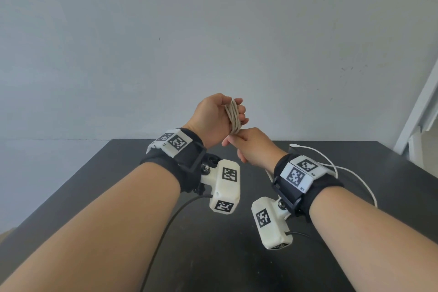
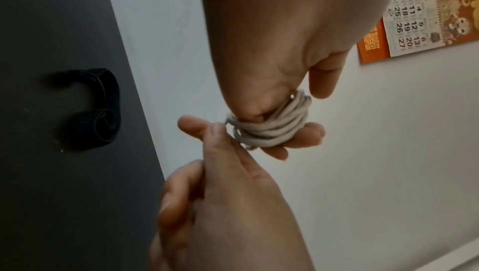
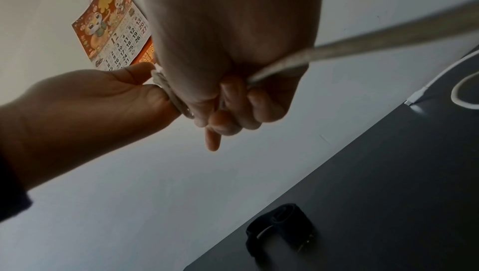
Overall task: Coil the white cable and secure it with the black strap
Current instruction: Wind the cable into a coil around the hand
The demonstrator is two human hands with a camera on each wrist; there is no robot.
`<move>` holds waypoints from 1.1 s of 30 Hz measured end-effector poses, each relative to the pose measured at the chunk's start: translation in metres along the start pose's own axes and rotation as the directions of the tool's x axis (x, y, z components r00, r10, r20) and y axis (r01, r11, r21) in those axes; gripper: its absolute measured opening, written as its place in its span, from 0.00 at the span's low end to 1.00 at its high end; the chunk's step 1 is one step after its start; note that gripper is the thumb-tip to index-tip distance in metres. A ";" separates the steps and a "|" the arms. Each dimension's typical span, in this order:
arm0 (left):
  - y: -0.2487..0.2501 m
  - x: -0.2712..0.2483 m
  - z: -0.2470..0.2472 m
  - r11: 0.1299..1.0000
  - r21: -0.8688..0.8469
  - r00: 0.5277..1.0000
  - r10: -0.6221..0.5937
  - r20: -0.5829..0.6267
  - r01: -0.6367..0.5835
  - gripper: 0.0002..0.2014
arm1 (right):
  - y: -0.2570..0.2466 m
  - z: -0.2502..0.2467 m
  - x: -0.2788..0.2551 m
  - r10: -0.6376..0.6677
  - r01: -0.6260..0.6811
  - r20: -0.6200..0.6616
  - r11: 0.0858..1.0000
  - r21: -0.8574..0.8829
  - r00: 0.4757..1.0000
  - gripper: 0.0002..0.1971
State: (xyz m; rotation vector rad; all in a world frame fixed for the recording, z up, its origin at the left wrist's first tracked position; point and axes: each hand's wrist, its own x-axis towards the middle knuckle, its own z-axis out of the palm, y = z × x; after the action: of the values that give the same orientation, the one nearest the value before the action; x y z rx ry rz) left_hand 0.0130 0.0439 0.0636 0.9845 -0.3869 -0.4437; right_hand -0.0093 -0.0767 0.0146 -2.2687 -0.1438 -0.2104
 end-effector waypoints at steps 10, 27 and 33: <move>-0.012 0.013 -0.005 0.782 0.621 0.978 0.164 -0.125 -0.052 0.12 | -0.005 0.000 -0.001 -0.018 0.024 0.061 0.995 -0.096 0.998 0.20; -0.017 0.021 -0.031 0.404 0.915 0.992 0.114 -0.050 0.000 0.18 | -0.021 -0.009 0.000 -0.022 0.033 0.090 0.992 -0.125 0.996 0.07; -0.020 0.016 -0.031 0.570 0.814 0.989 0.017 -0.145 0.109 0.21 | -0.020 -0.018 0.004 -0.120 0.121 0.013 0.971 -0.209 0.993 0.05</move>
State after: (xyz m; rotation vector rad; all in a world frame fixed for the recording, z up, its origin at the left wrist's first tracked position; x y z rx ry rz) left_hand 0.0388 0.0482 0.0328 1.9531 -0.4515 -0.2161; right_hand -0.0111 -0.0772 0.0413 -2.4718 -0.2715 -0.3013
